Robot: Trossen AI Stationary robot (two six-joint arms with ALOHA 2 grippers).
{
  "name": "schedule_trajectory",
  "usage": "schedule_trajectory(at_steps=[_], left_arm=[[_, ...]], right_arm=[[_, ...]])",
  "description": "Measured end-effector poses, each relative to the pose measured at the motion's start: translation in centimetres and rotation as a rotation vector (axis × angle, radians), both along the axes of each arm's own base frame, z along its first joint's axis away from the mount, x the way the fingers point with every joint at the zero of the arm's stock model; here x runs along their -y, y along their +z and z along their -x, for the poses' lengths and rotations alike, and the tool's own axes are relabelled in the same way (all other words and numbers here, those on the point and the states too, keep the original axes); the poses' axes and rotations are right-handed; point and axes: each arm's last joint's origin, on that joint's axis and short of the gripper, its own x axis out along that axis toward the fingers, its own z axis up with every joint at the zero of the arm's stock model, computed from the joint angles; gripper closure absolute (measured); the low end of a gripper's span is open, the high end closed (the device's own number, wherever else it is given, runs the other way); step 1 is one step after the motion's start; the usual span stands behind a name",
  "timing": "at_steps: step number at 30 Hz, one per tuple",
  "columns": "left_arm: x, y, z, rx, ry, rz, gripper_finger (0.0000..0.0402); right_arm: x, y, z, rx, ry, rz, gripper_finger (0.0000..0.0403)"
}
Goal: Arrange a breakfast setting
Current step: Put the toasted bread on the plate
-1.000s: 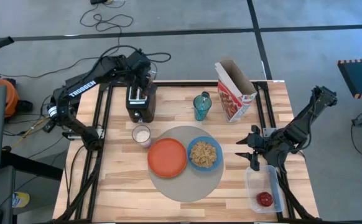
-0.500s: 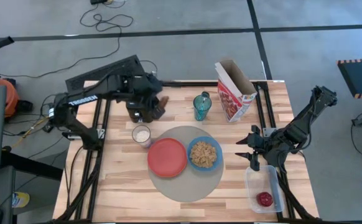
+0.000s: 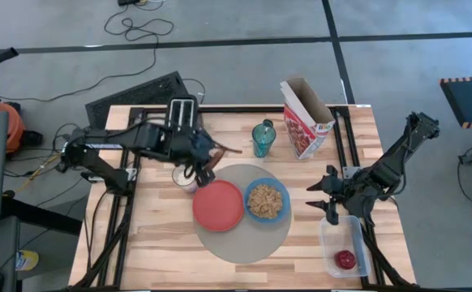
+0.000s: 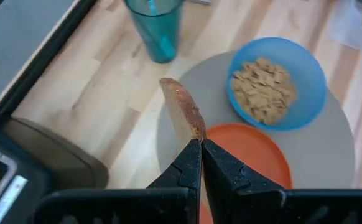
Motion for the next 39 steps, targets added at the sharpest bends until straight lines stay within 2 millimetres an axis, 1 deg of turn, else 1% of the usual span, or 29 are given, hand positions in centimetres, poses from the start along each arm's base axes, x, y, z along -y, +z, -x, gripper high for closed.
schedule_trajectory(at_steps=[5, 11, 15, 18, 22, 28, 34, 39], left_arm=[[2.0, -0.9, -0.1, -0.009, -0.051, 0.013, 0.0401], [3.5, -2.5, -0.4, -0.028, -0.086, 0.016, 0.0401], [4.4, -3.9, -0.9, -0.050, -0.105, 0.008, 0.0401], [4.8, -4.6, -1.6, -0.020, -0.143, 0.022, 0.0401], [5.5, -6.0, -2.5, -0.069, -0.172, 0.008, 0.0401], [6.6, -9.0, -4.2, -0.180, -0.207, -0.020, 0.0402], [7.0, -12.7, -5.8, -0.327, -0.221, -0.050, 0.0402], [7.3, -15.7, -6.8, -0.441, -0.228, -0.064, 0.0402]], right_arm=[[-0.5, -0.5, -0.5, -0.018, 0.000, 0.017, 0.0154], [-1.6, -1.5, -1.6, -0.053, 0.000, 0.053, 0.0154], [-2.2, -2.3, -2.2, -0.082, 0.000, 0.082, 0.0154], [-2.6, -2.8, -2.6, -0.093, 0.002, 0.095, 0.0154], [-3.1, -3.3, -3.2, -0.103, 0.006, 0.110, 0.0154], [-3.6, -4.2, -3.6, -0.129, 0.005, 0.136, 0.0154], [-3.9, -4.7, -4.0, -0.146, 0.006, 0.152, 0.0154], [-4.1, -5.0, -4.1, -0.153, 0.006, 0.159, 0.0154]])
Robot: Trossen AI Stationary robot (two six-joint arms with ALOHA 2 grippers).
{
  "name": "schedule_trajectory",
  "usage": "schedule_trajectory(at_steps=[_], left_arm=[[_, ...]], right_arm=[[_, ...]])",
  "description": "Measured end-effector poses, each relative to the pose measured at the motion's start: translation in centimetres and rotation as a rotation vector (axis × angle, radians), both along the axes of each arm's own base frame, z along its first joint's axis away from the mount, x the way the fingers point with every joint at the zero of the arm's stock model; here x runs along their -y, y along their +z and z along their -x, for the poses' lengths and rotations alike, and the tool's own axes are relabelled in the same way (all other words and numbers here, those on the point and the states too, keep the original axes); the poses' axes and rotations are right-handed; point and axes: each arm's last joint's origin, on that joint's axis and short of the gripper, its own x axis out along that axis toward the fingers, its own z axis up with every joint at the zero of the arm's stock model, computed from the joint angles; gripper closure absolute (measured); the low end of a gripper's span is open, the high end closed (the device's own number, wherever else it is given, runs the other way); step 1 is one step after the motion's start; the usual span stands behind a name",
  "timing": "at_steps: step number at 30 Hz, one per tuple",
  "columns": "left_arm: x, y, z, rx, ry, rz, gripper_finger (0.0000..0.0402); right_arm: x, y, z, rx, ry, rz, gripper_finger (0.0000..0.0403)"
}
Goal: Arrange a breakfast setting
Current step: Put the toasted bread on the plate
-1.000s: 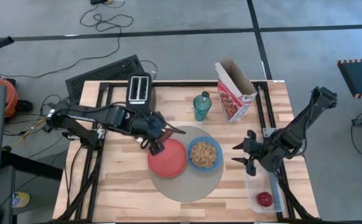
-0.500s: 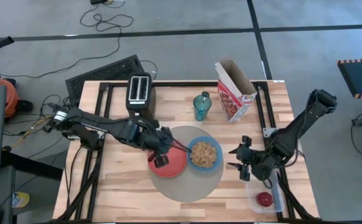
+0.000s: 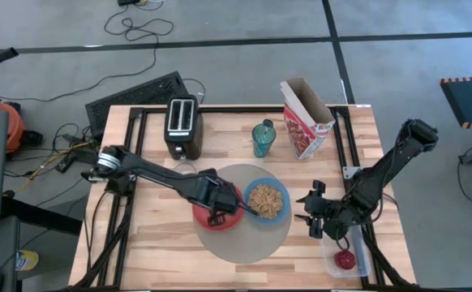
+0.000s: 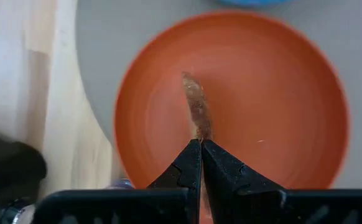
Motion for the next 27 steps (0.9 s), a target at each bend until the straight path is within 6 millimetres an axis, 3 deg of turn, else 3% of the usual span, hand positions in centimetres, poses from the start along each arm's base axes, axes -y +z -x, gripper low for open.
schedule_trajectory(at_steps=[7, 21, 27], left_arm=[[0.4, -2.4, -0.8, -0.073, -0.018, 0.048, 0.0402], [0.8, -2.8, -2.0, 0.006, -0.054, 0.093, 0.0400], [0.9, -3.3, -2.3, 0.010, -0.044, 0.101, 0.0360]], right_arm=[[0.1, 0.1, -0.2, 0.007, -0.010, -0.006, 0.0154], [0.2, 0.1, -0.3, 0.012, -0.014, -0.011, 0.0154], [0.2, 0.1, -0.3, 0.012, -0.014, -0.011, 0.0154]])
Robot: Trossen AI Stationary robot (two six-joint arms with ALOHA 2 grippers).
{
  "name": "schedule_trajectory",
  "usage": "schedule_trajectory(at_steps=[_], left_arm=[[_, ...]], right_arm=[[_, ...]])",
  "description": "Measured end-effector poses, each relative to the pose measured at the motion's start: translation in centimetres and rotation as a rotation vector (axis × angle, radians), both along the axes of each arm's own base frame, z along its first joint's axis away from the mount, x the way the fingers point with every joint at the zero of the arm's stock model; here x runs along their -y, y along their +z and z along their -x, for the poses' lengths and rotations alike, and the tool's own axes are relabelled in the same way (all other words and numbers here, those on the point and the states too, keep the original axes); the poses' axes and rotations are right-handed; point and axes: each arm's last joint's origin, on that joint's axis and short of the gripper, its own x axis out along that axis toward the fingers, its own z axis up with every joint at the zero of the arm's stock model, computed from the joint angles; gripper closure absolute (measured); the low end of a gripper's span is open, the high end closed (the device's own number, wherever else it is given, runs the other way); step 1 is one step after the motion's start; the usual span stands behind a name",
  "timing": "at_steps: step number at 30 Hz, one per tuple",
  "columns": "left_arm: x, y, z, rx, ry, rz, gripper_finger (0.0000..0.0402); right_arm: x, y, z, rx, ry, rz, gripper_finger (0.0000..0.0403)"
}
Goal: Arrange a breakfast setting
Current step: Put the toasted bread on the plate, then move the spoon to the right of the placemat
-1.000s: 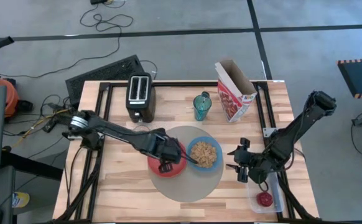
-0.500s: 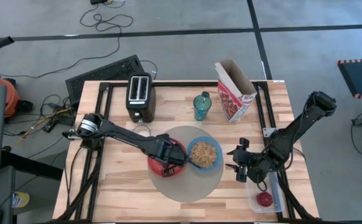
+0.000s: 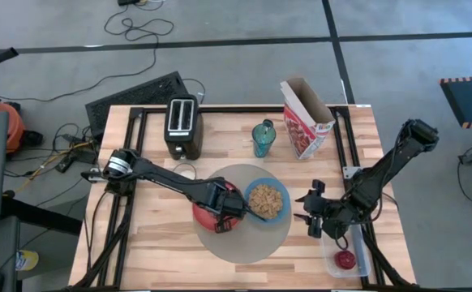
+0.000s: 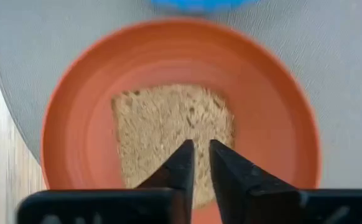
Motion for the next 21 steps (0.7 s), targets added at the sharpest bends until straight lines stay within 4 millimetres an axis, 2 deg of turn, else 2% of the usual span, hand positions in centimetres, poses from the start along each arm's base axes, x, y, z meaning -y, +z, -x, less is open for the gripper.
schedule_trajectory(at_steps=[8, 12, 16, 21], left_arm=[[0.1, 0.0, -0.3, 0.026, 0.008, 0.008, 0.0261], [0.3, 1.0, -0.7, 0.058, -0.001, 0.008, 0.0223], [1.2, 2.2, -0.8, 0.102, -0.050, -0.052, 0.0203], [2.4, 4.5, 0.2, 0.192, -0.109, -0.169, 0.0199]], right_arm=[[0.0, 0.0, 0.0, 0.000, 0.000, 0.000, 0.0154], [0.0, 0.0, 0.0, 0.000, 0.000, 0.000, 0.0154], [0.0, 0.0, 0.0, 0.000, 0.000, 0.000, 0.0154], [0.0, 0.0, 0.0, 0.000, 0.000, 0.000, 0.0154]])
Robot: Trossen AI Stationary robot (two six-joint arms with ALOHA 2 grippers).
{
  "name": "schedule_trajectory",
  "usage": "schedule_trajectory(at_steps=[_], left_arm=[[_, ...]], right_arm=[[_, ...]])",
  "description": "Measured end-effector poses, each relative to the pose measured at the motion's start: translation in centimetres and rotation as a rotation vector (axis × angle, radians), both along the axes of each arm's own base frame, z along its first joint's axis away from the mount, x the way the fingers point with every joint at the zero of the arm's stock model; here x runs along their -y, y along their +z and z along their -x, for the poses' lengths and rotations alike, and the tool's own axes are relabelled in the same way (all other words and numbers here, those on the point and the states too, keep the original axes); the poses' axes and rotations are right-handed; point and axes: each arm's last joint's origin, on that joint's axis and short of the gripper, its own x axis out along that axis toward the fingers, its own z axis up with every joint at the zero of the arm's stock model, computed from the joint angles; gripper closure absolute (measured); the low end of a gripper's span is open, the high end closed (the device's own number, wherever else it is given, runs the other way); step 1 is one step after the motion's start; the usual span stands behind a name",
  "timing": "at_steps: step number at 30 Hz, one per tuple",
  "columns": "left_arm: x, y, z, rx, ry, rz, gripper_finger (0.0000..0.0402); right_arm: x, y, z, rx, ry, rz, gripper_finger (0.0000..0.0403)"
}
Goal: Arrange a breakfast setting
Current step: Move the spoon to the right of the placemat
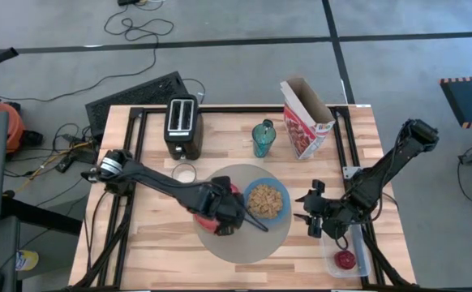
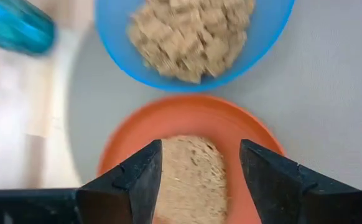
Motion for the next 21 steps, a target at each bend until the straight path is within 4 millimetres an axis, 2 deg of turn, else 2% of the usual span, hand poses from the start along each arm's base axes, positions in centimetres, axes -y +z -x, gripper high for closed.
schedule_trajectory(at_steps=[5, 12, 15, 21], left_arm=[[0.9, 1.7, 0.8, 0.092, -0.031, -0.120, 0.0199], [1.0, 2.2, -0.3, 0.147, -0.169, -0.027, 0.0207], [0.5, 1.5, -0.7, 0.179, -0.202, 0.012, 0.0207], [-1.1, -0.8, 0.1, 0.301, -0.206, 0.096, 0.0208]], right_arm=[[0.0, 0.0, 0.0, 0.012, -0.008, 0.005, 0.0154], [0.1, 0.1, -0.1, 0.038, -0.030, 0.030, 0.0154], [0.1, 0.2, -0.1, 0.043, -0.030, 0.027, 0.0154], [0.1, 0.3, -0.2, 0.076, -0.051, 0.038, 0.0154]])
